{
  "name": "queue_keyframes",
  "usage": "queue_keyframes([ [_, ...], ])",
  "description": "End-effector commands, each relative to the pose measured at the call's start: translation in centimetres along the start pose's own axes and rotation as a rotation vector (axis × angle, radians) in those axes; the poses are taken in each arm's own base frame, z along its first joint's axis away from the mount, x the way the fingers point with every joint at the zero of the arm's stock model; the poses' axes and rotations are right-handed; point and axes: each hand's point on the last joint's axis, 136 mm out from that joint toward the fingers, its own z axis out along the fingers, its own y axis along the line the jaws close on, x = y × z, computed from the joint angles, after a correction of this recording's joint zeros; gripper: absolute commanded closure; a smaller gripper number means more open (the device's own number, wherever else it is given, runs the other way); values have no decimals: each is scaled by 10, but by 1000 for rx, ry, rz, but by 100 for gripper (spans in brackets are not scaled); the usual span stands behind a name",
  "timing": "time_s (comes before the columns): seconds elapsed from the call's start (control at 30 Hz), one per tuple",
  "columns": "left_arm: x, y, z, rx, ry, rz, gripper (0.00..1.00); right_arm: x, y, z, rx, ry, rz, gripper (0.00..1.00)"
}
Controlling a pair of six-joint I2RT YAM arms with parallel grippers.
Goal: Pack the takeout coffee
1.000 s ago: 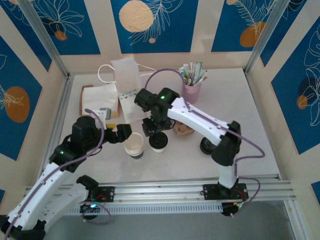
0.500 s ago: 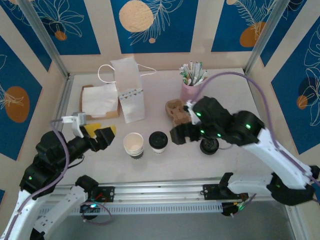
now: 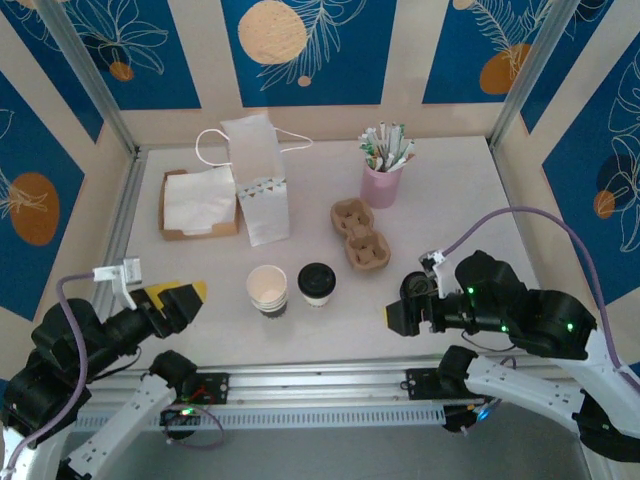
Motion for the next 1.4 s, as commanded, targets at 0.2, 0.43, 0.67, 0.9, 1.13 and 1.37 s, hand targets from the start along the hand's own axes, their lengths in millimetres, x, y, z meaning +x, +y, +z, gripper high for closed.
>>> queue_keyframes([
  [0.2,14,16,24,-38,52,-69,1,-11,6,35,31,62,-32,1],
  [0.43,9,40,88,-135,86,-52,11,-61,-27,73,272,20,52,1],
  [0.67,14,72,141,-248,144,20,20,-113,-62,121,273,68,156,1],
  [0.9,27,98,173,-325,212,60,26,-139,-108,151,360,155,150,7],
  [1.13,30,121,176,-415,239,60,31,-149,-93,171,253,175,65,12],
  [1.37,36,132,172,-403,262,-4,31,-142,-46,184,125,243,-30,18],
])
